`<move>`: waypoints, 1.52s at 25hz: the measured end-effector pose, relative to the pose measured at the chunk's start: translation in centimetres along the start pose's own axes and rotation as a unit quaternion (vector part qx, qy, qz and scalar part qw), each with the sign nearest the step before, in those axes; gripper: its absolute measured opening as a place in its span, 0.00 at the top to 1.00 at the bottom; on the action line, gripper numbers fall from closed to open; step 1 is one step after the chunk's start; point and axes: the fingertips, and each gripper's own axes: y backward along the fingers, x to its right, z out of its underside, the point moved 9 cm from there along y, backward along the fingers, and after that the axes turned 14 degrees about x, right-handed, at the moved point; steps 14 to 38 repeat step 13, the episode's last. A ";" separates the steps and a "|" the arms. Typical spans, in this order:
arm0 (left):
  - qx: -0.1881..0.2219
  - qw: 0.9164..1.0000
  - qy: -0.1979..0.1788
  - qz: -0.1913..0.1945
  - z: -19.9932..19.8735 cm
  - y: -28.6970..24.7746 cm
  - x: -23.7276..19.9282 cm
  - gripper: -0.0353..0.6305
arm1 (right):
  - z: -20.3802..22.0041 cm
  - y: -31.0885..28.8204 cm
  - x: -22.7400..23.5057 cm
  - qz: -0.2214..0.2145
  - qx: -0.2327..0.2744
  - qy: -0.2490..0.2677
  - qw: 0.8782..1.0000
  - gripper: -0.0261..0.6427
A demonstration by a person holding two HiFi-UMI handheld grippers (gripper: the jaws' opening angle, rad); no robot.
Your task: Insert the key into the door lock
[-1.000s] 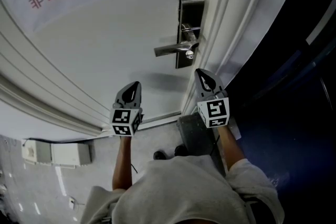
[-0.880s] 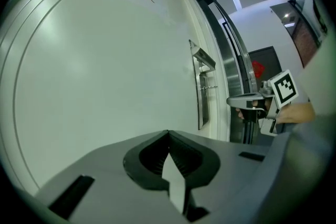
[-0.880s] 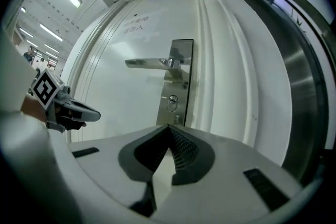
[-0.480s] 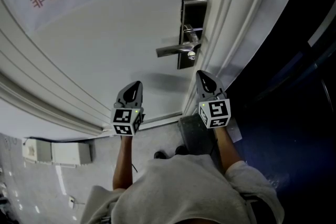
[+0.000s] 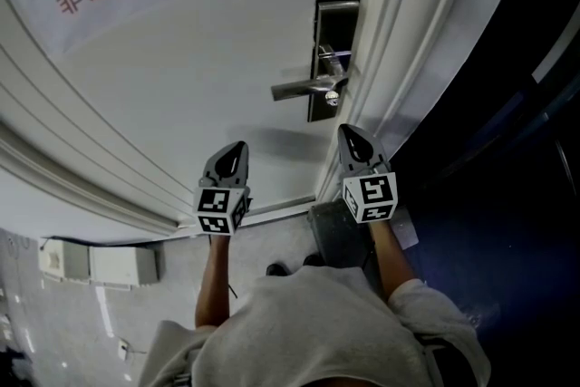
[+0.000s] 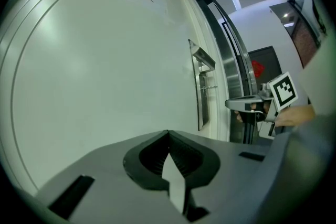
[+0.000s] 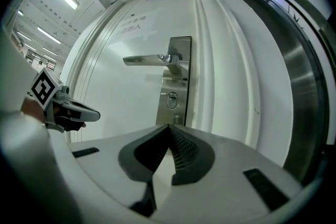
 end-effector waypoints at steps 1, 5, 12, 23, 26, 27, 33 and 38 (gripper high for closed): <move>0.000 1.000 0.000 0.000 0.0 0.0 0.0 0.92 | 0.0 0.0 0.0 0.000 0.000 0.000 1.000 0.93; 0.000 1.000 0.001 0.000 0.1 -0.1 0.1 0.92 | 0.0 -0.1 -0.2 -0.006 0.001 0.002 1.000 0.93; 0.001 1.000 0.000 0.002 0.1 -0.2 0.2 0.92 | 0.0 -0.1 -0.2 -0.007 0.002 0.002 1.000 0.93; 0.001 1.000 0.000 0.002 0.1 -0.2 0.2 0.92 | -0.1 -0.1 -0.2 -0.007 0.002 0.001 1.000 0.93; 0.001 1.000 0.000 0.002 0.1 -0.2 0.2 0.92 | -0.1 -0.1 -0.2 -0.007 0.002 0.001 1.000 0.93; 0.001 1.000 0.000 0.002 0.1 -0.2 0.2 0.92 | -0.1 -0.1 -0.2 -0.007 0.002 0.001 1.000 0.93; 0.001 1.000 0.000 0.002 0.1 -0.2 0.2 0.92 | -0.1 -0.1 -0.2 -0.007 0.002 0.001 1.000 0.93; 0.001 1.000 0.000 0.002 0.1 -0.2 0.2 0.92 | -0.1 -0.1 -0.2 -0.007 0.002 0.001 1.000 0.93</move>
